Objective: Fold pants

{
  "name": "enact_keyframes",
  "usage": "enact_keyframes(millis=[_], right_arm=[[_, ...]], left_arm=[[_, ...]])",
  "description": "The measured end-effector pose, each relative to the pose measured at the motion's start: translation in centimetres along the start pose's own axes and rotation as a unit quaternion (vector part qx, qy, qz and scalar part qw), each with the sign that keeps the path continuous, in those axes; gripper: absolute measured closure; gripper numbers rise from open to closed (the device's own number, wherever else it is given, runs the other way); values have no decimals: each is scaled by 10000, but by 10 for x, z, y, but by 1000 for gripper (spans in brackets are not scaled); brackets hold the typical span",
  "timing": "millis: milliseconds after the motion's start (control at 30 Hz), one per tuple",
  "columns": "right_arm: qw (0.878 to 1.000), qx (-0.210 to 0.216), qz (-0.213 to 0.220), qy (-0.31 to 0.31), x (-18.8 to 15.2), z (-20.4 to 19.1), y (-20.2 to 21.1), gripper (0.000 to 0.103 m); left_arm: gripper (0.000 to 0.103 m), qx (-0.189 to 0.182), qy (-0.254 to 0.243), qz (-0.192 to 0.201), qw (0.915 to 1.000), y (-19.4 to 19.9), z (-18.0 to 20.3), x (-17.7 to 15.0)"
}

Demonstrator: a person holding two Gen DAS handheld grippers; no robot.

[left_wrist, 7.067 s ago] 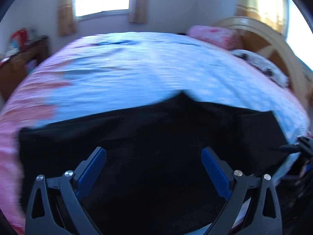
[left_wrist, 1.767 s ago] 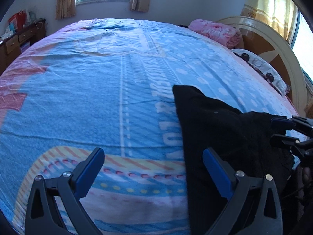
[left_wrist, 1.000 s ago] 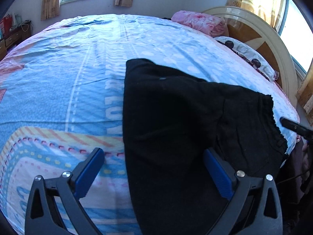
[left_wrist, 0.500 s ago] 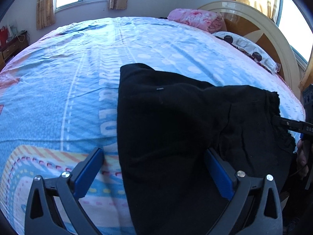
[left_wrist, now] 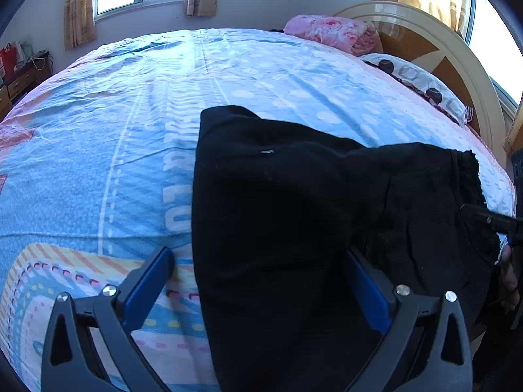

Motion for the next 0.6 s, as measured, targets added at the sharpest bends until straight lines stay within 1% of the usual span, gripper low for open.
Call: enact_keyframes(millis=[33,67,133,167,200,233,300,400,467,500,533,567,600], right_arm=[[9999,-86,-11,71,-1,0,-2,42],[9999,-99,-15,10,0,5,-6,43],[9992,161,71,-363,3,19,-9,44],[9979,275,101,-570,4,25,-8,50],[9972,354,99,-658,4,28,-6,53],[9967,429,108,-685,3,28,-2,54],[9974,394,99,-594,0,28,0,56],[9970,419,157,-627,-1,31,-4,56],[9977,328,164,-563,1,28,-7,58],[9984,252,156,-482,0,25,-7,61],[9990,197,138,-387,0,20,-5,63],[9992,201,122,-333,0,17,-3,69],[9994,180,146,-254,1,12,1,72]], left_arm=[[0,10,3,29,10000,0,0,0],[0,21,15,67,10000,-1,2,1],[0,18,29,87,10000,-1,2,1],[0,-12,8,52,10000,-1,2,1],[0,-88,-22,7,10000,-1,2,1],[0,-176,-45,-23,9998,-1,1,2],[0,-351,-167,-14,9992,0,-2,1],[0,-304,-235,80,9992,-1,1,1],[0,-261,-263,120,9992,-3,6,4],[3,-275,-266,109,9992,-3,7,5],[9,-311,-262,128,9991,-1,8,6],[26,-399,-327,193,9985,3,12,6],[43,-461,-423,223,9978,6,16,6]])
Point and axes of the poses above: each gripper's, at about its wrist camera, not at the fingertips, and y roughly against the way its jaws point, z to its right, x to its top, the point moved 3 cm from there along -y, roughly the way its jaws point, and after that the axes turned 3 degrees about x, right-handed, at the moved point
